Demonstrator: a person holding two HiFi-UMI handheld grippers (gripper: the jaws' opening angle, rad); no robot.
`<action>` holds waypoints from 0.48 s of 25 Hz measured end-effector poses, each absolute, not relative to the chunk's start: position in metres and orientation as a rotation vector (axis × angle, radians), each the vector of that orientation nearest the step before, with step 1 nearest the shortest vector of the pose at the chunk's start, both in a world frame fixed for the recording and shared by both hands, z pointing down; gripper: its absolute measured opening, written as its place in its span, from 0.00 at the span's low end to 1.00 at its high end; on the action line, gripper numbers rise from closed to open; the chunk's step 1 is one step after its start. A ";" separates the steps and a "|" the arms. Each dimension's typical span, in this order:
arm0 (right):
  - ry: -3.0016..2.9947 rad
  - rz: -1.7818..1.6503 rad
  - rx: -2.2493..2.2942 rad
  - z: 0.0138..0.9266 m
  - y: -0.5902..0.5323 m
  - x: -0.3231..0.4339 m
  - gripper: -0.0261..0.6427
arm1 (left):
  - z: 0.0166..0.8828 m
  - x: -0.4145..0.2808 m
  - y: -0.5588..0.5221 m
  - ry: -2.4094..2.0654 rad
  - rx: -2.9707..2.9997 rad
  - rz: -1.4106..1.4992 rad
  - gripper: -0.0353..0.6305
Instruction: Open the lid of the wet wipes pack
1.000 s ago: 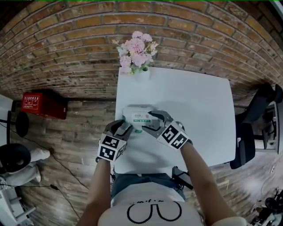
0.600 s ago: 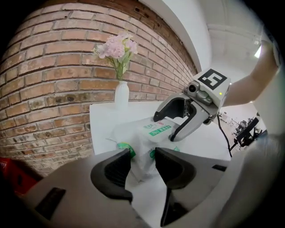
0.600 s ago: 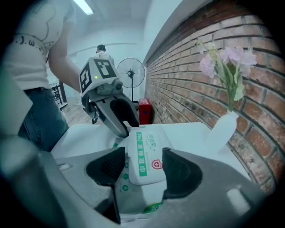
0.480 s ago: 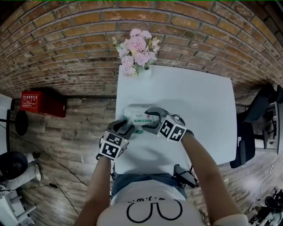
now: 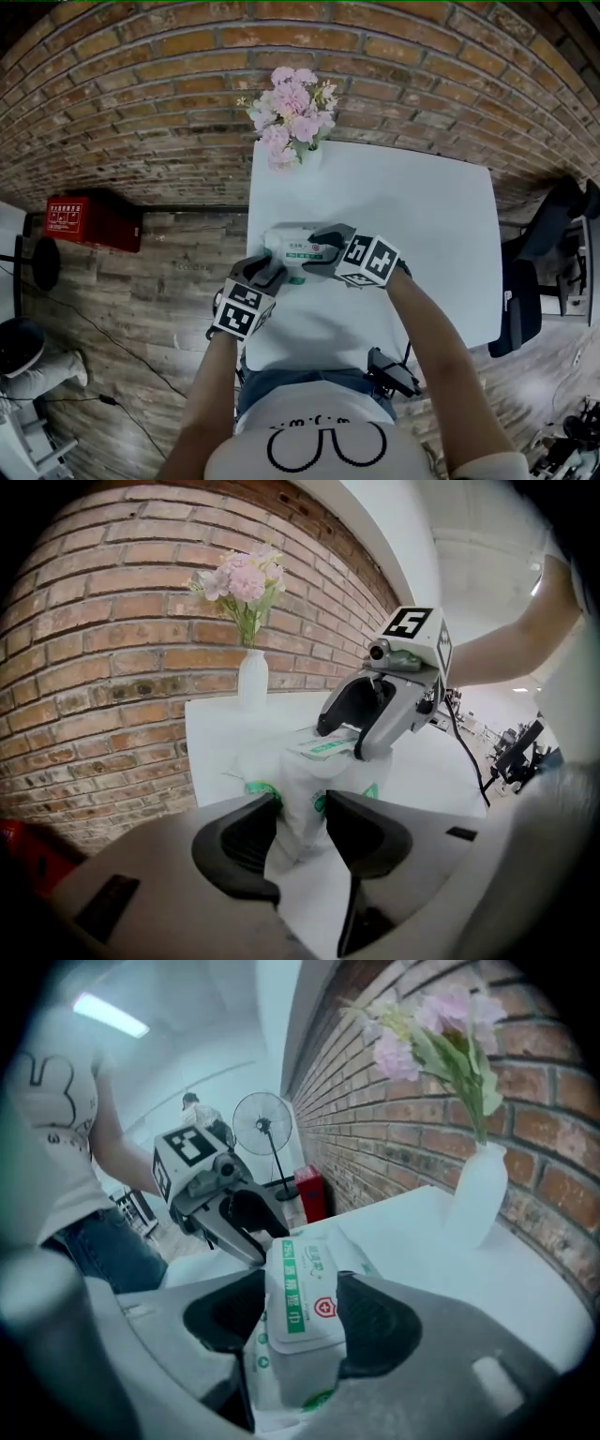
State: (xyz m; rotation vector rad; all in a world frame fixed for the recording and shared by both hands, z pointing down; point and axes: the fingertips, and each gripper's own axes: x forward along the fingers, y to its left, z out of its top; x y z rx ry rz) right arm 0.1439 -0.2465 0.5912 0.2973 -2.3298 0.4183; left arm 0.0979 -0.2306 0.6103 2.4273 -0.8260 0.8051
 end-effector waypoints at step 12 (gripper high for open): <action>-2.437 0.536 0.298 0.554 -0.270 0.148 0.21 | 0.610 0.098 -0.231 -0.827 2.428 0.808 0.30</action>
